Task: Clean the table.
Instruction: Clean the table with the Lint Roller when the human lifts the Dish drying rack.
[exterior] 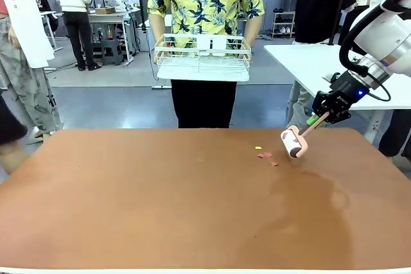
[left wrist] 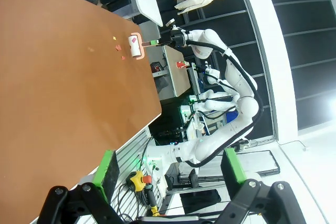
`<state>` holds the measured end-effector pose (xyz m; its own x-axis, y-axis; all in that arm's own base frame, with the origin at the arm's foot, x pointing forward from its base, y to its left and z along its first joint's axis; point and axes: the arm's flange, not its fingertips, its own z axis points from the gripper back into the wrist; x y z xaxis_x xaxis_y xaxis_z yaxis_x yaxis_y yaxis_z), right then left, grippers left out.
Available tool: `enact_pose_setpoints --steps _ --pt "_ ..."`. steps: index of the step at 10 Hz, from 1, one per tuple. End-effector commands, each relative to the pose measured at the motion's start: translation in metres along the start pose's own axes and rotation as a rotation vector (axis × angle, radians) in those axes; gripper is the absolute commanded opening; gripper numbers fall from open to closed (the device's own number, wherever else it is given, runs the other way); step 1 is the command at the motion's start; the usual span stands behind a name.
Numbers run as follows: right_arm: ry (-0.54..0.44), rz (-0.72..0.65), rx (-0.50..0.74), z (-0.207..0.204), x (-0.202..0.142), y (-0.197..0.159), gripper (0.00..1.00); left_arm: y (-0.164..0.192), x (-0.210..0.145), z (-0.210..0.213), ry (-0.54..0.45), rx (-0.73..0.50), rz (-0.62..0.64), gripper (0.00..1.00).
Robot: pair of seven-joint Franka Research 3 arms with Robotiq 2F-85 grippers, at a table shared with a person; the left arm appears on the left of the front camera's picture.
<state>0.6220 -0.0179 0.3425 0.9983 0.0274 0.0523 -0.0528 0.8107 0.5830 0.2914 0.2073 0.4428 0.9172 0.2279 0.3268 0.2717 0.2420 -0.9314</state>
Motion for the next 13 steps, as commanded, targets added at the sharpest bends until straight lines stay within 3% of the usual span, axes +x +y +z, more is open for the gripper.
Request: enact_pose_setpoints --steps 1,13 --pt "0.016 0.007 0.003 -0.002 0.007 0.001 0.21 -0.004 -0.001 0.003 -0.003 -0.004 -0.003 1.0" --pt "0.016 -0.074 -0.016 -0.023 0.021 -0.027 0.21 -0.004 -0.001 0.003 -0.003 -0.004 -0.003 1.0"
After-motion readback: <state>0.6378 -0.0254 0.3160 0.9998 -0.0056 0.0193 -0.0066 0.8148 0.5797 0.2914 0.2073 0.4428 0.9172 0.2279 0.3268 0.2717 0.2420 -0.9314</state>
